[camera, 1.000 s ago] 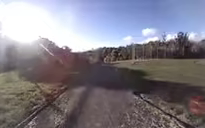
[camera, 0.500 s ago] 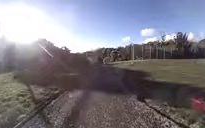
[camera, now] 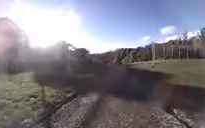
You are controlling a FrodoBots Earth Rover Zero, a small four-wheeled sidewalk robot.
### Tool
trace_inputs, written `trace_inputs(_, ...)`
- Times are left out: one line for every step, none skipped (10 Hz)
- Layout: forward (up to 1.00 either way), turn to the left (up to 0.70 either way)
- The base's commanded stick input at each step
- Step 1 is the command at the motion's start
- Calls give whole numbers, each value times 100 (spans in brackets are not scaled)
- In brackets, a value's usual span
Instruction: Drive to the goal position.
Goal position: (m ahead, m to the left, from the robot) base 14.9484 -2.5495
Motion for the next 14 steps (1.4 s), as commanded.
trace_inputs(50,3)
trace_inputs(50,3)
trace_inputs(50,3)
trace_inputs(50,3)
trace_inputs(50,3)
trace_inputs(50,3)
trace_inputs(50,3)
trace_inputs(50,-17)
trace_inputs(50,-50)
trace_inputs(50,-50)
trace_inputs(50,-50)
trace_inputs(50,-50)
trace_inputs(50,0)
trace_inputs(50,0)
